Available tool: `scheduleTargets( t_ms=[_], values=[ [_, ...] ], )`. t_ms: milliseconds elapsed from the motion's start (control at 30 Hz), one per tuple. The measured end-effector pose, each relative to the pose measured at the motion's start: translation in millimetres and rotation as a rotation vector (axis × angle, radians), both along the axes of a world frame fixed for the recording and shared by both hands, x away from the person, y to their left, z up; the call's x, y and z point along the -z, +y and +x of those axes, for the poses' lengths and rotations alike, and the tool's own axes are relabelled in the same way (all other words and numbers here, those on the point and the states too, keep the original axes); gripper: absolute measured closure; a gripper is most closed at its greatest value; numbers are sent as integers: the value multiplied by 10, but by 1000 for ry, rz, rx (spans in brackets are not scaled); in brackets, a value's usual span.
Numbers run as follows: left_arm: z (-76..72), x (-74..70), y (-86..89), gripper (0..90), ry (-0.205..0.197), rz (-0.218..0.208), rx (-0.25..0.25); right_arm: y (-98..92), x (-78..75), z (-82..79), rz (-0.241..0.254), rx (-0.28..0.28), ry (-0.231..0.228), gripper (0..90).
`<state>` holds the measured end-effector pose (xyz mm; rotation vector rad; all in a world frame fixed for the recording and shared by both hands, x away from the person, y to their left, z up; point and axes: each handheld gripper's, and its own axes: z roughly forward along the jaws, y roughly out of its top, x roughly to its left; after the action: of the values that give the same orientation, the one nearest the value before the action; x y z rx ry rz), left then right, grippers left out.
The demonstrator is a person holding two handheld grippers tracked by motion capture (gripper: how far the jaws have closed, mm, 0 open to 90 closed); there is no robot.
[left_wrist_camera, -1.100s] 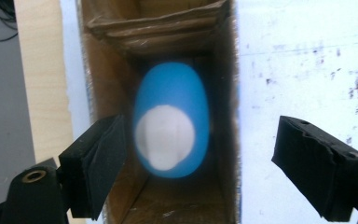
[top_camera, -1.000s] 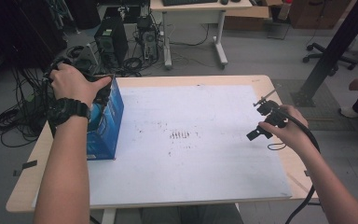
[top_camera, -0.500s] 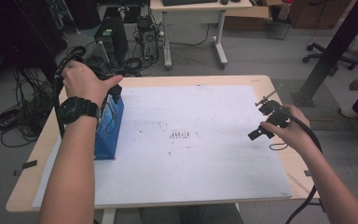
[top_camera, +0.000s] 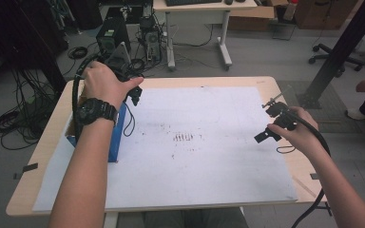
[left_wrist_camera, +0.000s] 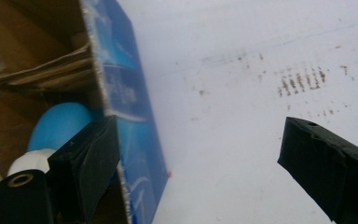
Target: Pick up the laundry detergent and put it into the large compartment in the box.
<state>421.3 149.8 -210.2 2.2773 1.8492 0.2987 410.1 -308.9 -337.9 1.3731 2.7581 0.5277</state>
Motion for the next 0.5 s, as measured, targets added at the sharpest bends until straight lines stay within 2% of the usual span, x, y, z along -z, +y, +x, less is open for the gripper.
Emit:
scheduleTargets(
  t_ms=[500],
  values=[
    [-31,62,-296,124,20,9,72,1,13,-2,2,0,2,187]
  ],
)
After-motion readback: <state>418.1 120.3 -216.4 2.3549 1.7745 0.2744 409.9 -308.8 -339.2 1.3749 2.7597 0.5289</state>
